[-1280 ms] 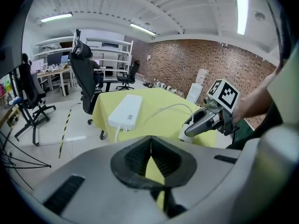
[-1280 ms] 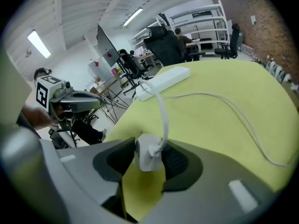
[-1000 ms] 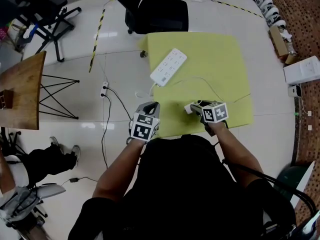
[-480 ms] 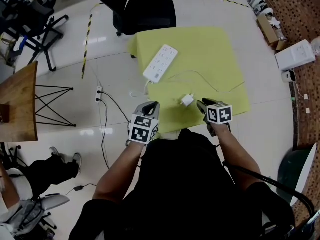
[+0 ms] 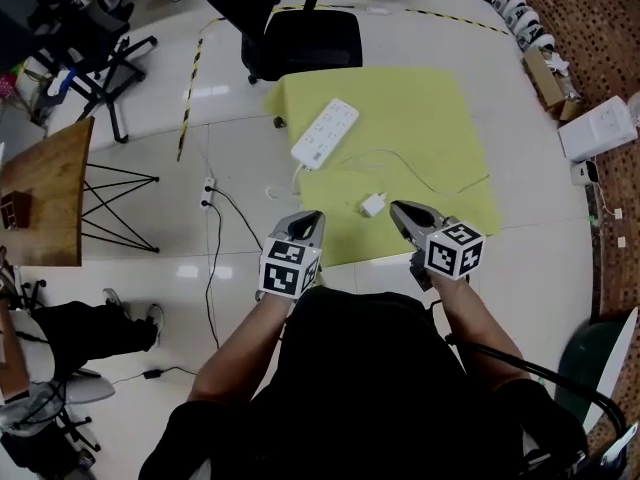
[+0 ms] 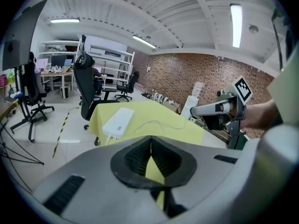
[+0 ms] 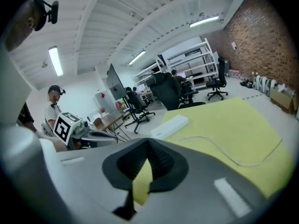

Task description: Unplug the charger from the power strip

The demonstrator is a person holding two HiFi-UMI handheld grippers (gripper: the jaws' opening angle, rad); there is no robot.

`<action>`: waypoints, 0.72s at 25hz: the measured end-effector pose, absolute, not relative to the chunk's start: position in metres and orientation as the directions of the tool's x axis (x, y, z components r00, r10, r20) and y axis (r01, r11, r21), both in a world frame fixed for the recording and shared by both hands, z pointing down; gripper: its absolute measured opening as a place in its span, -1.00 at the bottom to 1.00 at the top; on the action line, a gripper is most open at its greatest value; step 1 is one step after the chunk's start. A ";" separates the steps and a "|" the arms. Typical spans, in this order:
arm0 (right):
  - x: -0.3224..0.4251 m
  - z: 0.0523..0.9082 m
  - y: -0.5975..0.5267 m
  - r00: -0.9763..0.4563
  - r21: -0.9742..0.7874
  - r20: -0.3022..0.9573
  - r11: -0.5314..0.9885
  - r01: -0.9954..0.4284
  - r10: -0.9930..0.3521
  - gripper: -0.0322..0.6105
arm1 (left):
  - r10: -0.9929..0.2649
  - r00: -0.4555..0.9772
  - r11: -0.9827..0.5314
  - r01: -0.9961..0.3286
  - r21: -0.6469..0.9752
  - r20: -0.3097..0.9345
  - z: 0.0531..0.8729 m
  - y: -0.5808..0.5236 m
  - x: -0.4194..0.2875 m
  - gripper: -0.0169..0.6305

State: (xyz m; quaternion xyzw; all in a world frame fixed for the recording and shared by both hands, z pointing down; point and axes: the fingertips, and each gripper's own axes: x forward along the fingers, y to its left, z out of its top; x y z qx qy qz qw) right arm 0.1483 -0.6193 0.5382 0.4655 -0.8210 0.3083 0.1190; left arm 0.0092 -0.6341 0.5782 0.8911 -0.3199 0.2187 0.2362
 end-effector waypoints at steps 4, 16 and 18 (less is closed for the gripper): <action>0.146 0.508 -0.599 -0.592 -0.378 0.442 0.458 -0.804 -0.674 -0.89 | -0.510 0.693 -0.628 -0.705 0.330 0.509 0.555 -0.614 0.013 -0.92; 0.214 0.473 -0.489 -0.687 -0.344 0.356 0.594 -0.727 -0.634 -0.89 | -0.672 0.588 -0.502 -0.809 0.306 0.449 0.510 -0.515 0.064 -0.92; 0.220 0.473 -0.473 -0.709 -0.349 0.348 0.617 -0.705 -0.613 -0.89 | -0.690 0.576 -0.491 -0.818 0.301 0.439 0.503 -0.497 0.072 -0.92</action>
